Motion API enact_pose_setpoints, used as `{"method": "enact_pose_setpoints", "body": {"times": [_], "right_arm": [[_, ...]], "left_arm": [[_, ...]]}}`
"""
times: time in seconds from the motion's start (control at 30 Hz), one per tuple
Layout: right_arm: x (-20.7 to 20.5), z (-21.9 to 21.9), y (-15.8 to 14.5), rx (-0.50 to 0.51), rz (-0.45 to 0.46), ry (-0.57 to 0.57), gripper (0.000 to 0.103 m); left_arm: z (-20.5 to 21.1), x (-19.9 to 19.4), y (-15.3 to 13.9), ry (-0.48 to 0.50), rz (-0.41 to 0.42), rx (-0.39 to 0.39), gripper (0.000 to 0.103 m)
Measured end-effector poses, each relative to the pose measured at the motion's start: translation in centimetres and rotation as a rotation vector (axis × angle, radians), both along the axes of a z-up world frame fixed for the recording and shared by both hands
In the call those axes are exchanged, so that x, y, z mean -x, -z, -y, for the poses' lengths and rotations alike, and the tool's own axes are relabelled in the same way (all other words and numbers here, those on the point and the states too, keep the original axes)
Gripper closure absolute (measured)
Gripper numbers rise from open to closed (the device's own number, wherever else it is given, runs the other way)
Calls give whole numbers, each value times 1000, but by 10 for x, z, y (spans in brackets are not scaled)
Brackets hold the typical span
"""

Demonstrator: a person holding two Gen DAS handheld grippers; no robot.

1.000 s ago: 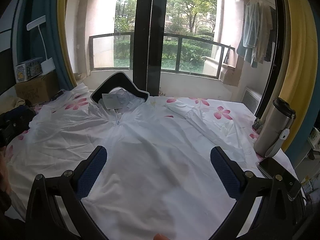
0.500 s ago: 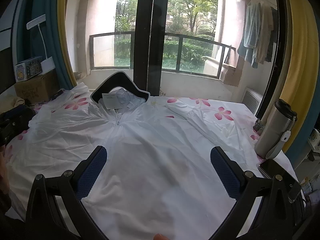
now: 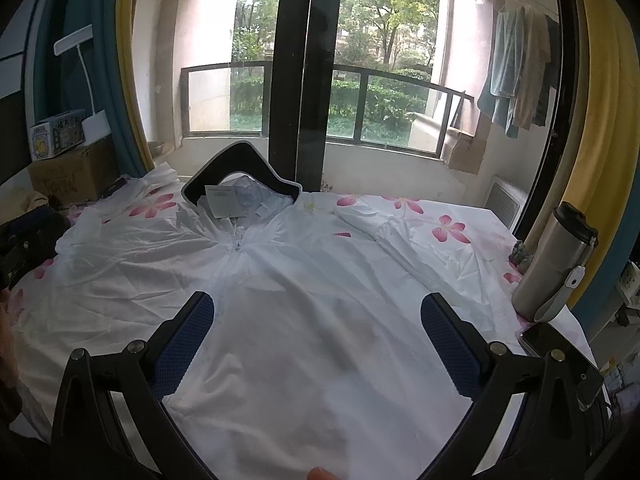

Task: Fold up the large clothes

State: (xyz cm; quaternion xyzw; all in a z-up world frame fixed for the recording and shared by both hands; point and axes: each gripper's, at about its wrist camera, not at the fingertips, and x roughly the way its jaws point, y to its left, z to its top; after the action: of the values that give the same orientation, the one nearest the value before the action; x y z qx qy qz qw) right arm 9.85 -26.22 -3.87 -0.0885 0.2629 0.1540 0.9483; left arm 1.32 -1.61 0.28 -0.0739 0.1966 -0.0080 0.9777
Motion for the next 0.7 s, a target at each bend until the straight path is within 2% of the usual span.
{"method": "enact_pose_setpoints", "body": {"times": [0.4,0.7], "right_arm": [[-7,-1,2,2,-10,5,1],[-25,0,8,11,-34,9,1]], "left_arm": [[0,-7,2,6,-12,-4,18],[-5,-33,1,12,-53,-11,18]]}}
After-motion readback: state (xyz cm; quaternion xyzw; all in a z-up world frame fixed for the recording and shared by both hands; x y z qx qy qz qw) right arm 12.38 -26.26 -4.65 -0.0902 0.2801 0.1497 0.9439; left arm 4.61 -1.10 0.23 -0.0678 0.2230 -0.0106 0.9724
